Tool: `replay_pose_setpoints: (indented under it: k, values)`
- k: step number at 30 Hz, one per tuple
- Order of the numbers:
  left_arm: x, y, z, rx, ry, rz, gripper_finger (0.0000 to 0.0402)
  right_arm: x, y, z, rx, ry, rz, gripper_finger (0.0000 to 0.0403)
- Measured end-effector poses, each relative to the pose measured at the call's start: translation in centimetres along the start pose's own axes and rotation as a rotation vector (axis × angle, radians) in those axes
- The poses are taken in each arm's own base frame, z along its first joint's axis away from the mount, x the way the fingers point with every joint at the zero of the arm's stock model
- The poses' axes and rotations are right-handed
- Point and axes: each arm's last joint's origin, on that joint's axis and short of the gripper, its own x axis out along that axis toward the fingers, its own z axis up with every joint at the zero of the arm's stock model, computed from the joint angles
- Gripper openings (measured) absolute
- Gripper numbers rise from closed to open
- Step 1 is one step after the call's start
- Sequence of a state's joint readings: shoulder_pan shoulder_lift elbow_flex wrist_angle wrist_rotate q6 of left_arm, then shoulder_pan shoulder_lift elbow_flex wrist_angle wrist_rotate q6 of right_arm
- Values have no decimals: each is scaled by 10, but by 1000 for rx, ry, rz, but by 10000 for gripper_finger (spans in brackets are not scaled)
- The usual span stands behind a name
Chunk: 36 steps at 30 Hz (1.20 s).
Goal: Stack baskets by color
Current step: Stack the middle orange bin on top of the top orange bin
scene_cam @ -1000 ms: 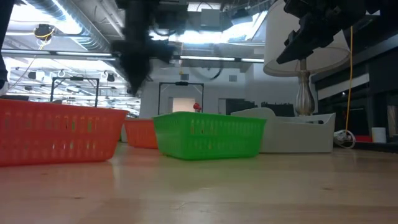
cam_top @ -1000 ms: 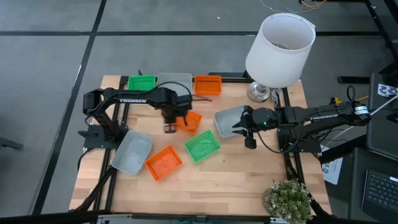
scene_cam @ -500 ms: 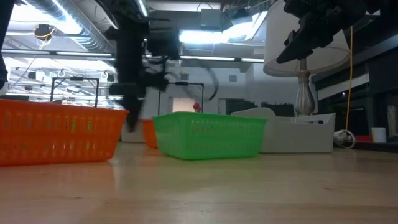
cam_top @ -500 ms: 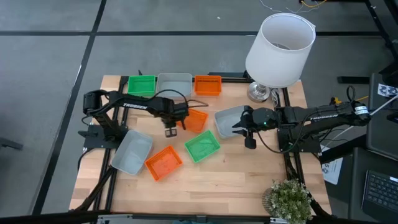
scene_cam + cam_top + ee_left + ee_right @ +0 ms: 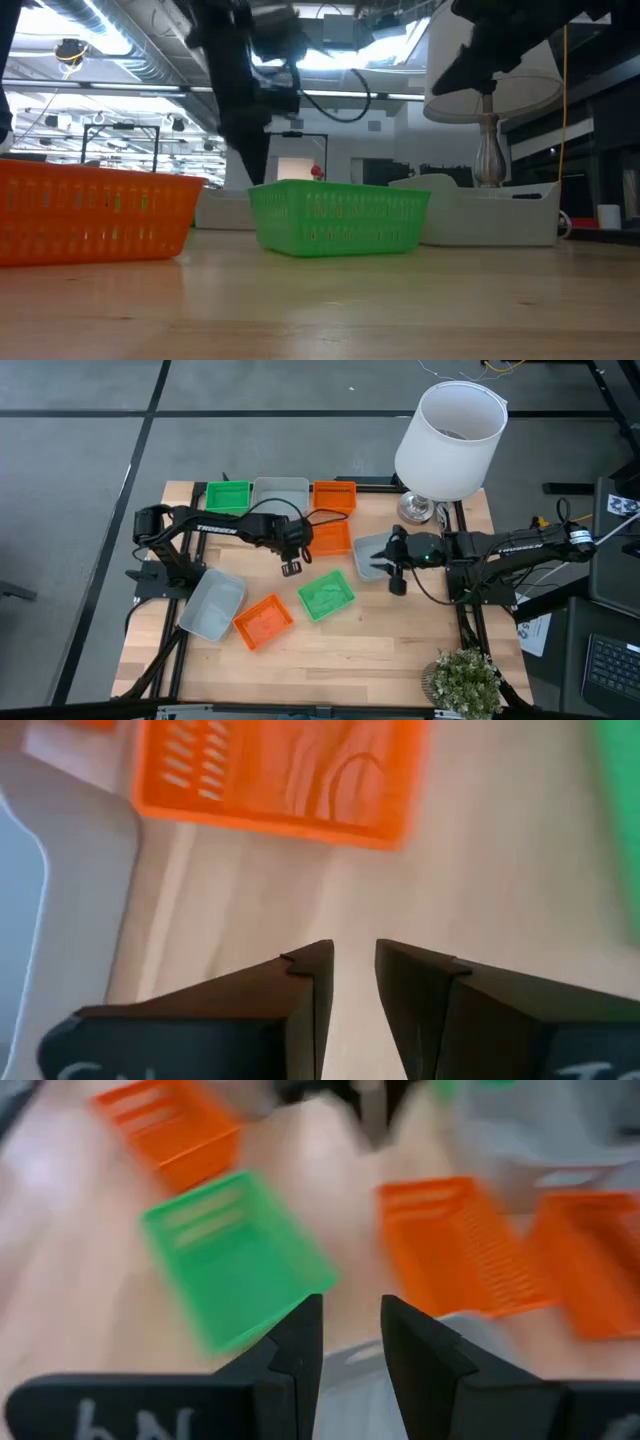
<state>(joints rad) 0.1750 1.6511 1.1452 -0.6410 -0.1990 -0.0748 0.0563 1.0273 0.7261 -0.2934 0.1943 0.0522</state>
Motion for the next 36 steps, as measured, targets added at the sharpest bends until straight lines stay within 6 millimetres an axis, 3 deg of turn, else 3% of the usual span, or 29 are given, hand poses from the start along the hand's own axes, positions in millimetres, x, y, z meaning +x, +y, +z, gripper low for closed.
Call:
replay_pose_setpoints:
  k: [3, 10, 18, 24, 29, 36]
  values:
    - [-28, -8, 3, 39, 13, -14, 70, 7, 0, 3, 0, -23, -27, 106]
    - [-94, -20, -18, 78, 16, -27, 70, 37, 5, 11, -75, -56, 64, 106]
    - [-145, -11, -56, 39, -126, 75, 70, 94, -4, 44, -115, 115, 23, 106]
    - [-153, 4, -88, -21, -211, 142, 70, 145, -18, 59, -145, 301, 0, 106]
    - [-143, 10, -114, -60, -261, 153, 70, 182, -25, 49, -156, 404, -6, 106]
    - [-126, 12, -135, -101, -329, 147, 70, 201, -28, 36, -155, 457, -14, 106]
